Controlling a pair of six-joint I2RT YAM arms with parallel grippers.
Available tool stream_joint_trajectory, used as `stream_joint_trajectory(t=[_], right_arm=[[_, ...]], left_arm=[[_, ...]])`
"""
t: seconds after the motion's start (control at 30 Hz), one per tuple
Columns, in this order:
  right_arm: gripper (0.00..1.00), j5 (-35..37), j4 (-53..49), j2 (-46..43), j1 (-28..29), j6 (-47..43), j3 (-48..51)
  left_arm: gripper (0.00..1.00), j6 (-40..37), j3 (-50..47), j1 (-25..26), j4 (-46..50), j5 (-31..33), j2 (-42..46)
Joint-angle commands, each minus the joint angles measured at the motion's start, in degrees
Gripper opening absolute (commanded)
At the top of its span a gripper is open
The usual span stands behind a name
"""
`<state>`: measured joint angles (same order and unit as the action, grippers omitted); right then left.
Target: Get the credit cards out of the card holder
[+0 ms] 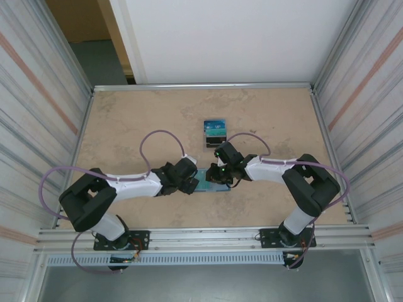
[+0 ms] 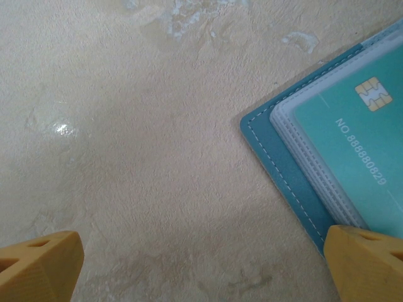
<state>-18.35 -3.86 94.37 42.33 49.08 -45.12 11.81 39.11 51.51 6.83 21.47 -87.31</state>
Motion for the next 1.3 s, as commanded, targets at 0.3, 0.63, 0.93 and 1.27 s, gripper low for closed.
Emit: stream_joint_trajectory(t=[0.3,0.63,0.93,1.27], right_arm=[[0.16,-1.98,2.54,0.59,-0.63,1.69,2.55],[0.13,-6.20,8.46,0.26,-1.05,3.04,4.52],[0.14,-8.37,10.82,-0.13,-1.69,3.29,5.56],[0.04,-9.25,13.05,0.95,-2.03,3.85,6.44]], left_arm=[[0.99,-0.66,1.15,0.51,2.91,1.23,-0.93],[0.99,-0.61,1.57,0.57,3.91,1.24,-1.68],[0.99,-0.99,2.48,0.65,4.13,0.97,-2.30],[0.99,-0.95,2.90,1.04,4.50,1.20,-2.52]])
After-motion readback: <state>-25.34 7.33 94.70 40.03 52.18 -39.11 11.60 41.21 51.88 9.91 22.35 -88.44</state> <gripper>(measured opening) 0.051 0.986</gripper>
